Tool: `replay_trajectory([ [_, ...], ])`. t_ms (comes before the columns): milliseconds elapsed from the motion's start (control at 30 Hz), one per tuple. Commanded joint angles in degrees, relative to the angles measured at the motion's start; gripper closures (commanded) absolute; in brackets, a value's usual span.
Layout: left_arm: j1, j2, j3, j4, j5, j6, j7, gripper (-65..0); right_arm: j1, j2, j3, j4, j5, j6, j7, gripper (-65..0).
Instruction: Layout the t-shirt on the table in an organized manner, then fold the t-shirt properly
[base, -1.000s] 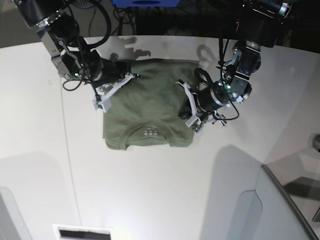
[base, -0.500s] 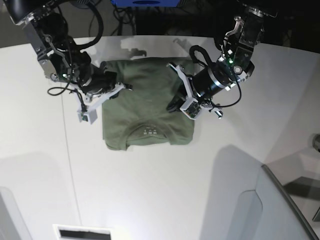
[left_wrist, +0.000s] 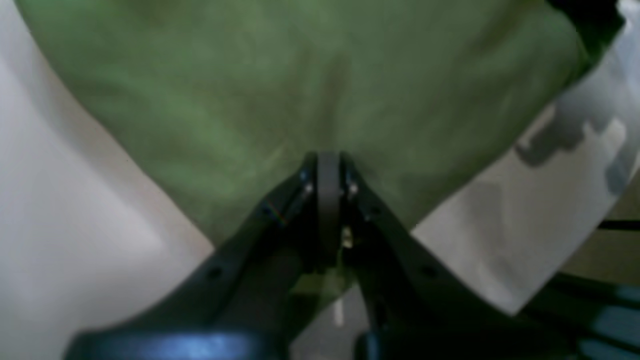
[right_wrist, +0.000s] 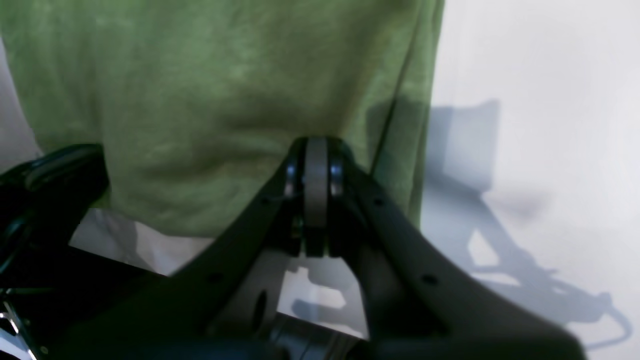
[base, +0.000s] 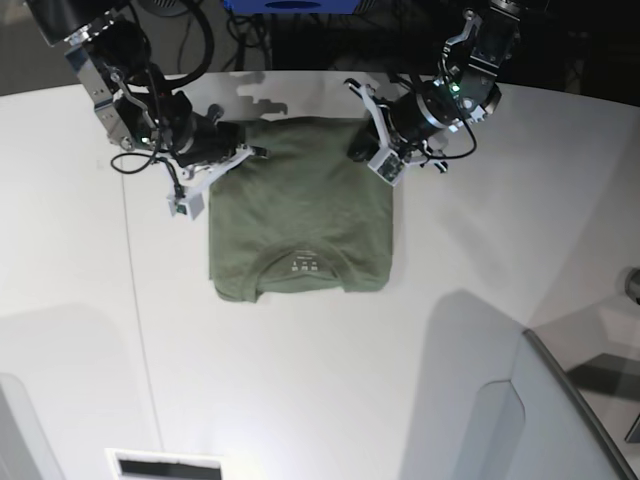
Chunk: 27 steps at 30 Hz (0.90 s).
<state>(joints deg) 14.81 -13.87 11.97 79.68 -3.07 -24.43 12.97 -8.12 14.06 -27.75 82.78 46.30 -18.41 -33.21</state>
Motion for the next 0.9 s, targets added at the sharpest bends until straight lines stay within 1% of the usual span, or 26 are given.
replay_trajectory([
  [0,-0.5,-1.0,-0.3,1.0,-0.5,-0.2,-0.7,0.0,0.1,0.0,-0.4,-0.3,-0.4,-0.7,-0.9,0.0],
  [33,-0.9,-1.6,-0.3,1.4,-0.9,-0.2,-0.7,0.0,0.1,0.0,-0.4,-0.2,-0.4,-0.7,-0.9,0.0],
  [133,-1.0,-1.6,-0.2,3.3,-1.0,-0.2,-0.7,0.0,0.1,0.0,-0.2,0.4,-0.4,-0.7,-0.9,0.0],
  [233,-1.1,-1.5,-0.3,5.0,-1.0,-0.2,-0.7,0.0,-0.4,0.3,-0.2,4.3,-0.4,-1.0,-1.1,0.0],
  [267,-1.2,-1.5,-0.4,5.7,-1.0,-0.2,-0.7,0.0,-1.1,0.3,-0.1,5.9,-0.4,-1.6,-1.0,0.0],
  [333,-1.2,-1.6,-0.5,7.1,-1.1,-0.2,-0.7,0.0,-1.9,0.7,-0.1,9.4,-0.5,-4.1,-0.9,0.0],
  [467,0.6,-1.5,-4.5,11.2,-1.1,-0.2,-0.7,0.0,-2.9,4.3,0.5,16.6,-0.5,-5.4,-0.4,0.0],
  [533,2.9,-1.7,-6.4,14.3,-1.1,-0.3,-0.8,0.0,-5.0,6.4,3.5,19.7,-0.5,-6.5,0.7,0.0],
  [633,7.9,-2.5,-9.7,20.6,-1.0,-0.4,-0.8,0.0,-8.5,9.5,8.5,24.2,-0.5,-6.7,0.8,0.0],
  [767,15.7,-4.7,-10.9,27.4,-0.6,-0.4,-0.8,0.0,-16.2,13.8,14.3,31.4,-0.5,-6.9,0.7,0.0],
  [867,22.0,-6.4,-10.9,29.4,-0.4,-0.4,-0.8,0.0,-23.8,15.0,17.9,33.3,-0.5,-6.9,0.7,0.0],
])
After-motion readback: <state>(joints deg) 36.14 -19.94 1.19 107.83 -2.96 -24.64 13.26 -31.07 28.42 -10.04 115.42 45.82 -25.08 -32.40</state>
